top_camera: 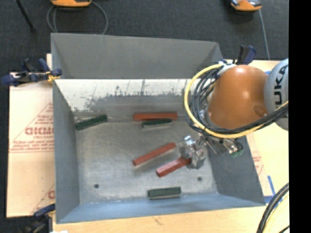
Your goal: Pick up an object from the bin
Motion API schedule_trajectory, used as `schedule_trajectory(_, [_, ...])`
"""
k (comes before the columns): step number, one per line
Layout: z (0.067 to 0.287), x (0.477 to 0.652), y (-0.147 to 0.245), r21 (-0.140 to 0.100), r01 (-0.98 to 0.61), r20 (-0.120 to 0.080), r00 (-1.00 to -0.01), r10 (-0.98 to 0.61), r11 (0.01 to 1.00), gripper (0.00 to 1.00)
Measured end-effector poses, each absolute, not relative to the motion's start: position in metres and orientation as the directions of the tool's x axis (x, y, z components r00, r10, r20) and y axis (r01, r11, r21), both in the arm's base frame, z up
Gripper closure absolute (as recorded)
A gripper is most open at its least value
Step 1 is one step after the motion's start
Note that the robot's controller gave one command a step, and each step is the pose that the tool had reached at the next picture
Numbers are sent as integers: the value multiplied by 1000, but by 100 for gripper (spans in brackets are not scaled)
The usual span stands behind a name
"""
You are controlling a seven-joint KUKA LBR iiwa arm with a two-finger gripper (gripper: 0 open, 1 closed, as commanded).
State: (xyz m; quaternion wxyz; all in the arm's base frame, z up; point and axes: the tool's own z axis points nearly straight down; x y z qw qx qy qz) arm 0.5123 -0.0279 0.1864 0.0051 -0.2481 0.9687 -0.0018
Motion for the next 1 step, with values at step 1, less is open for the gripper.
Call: schedule_trajectory(1, [425, 532, -33, -8, -432, -12, -902, -432, 902, 100])
